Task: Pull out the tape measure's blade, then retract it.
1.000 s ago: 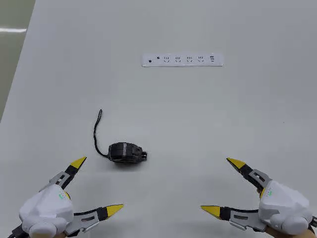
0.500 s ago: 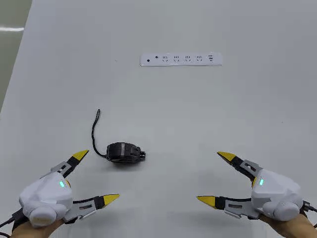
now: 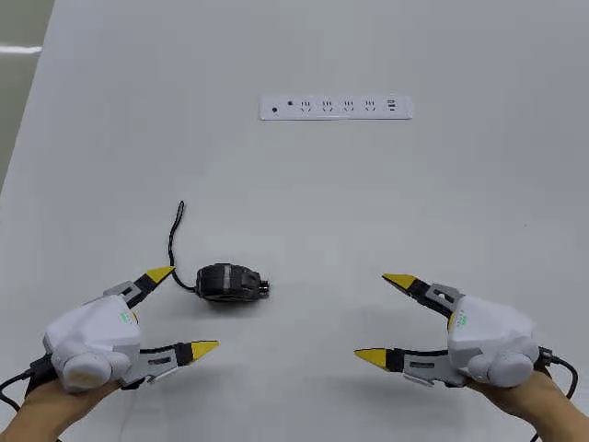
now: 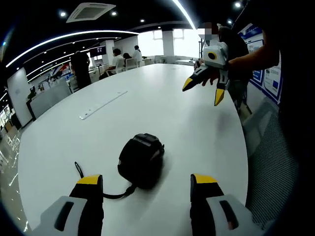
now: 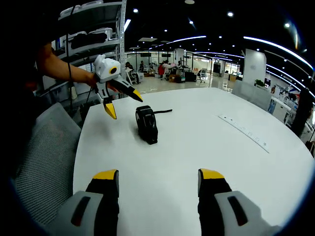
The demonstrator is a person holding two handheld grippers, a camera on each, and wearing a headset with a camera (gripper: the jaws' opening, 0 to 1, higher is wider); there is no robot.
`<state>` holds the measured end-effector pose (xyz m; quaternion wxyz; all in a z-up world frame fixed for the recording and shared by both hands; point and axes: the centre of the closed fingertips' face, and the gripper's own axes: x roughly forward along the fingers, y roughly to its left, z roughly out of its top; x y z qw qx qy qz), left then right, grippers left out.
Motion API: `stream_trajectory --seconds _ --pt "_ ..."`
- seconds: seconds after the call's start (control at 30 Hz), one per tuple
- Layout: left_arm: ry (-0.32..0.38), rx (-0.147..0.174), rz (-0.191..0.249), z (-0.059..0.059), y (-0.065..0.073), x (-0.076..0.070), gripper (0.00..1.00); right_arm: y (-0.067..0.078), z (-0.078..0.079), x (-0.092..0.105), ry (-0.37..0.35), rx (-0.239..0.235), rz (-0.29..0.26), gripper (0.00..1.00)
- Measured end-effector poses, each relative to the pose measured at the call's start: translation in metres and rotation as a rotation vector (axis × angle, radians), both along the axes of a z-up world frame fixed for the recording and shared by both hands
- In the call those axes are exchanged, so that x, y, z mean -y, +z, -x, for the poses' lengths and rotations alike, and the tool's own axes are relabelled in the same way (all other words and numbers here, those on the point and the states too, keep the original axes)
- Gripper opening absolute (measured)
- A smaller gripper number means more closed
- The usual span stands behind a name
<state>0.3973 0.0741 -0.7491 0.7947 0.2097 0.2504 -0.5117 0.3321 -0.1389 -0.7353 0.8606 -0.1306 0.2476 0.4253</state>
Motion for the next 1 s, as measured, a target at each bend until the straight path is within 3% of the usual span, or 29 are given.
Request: stream_trajectory --seconds 0.4,1.0 --pt "-0.094 -0.005 -0.054 -0.011 -0.011 0.004 0.61 -0.008 -0.018 -0.015 0.085 0.0 0.02 0.6" --pt "-0.186 -0.012 -0.115 -0.021 -0.03 0.011 0.5 -0.018 -0.042 -0.034 0.144 0.007 0.022 0.53"
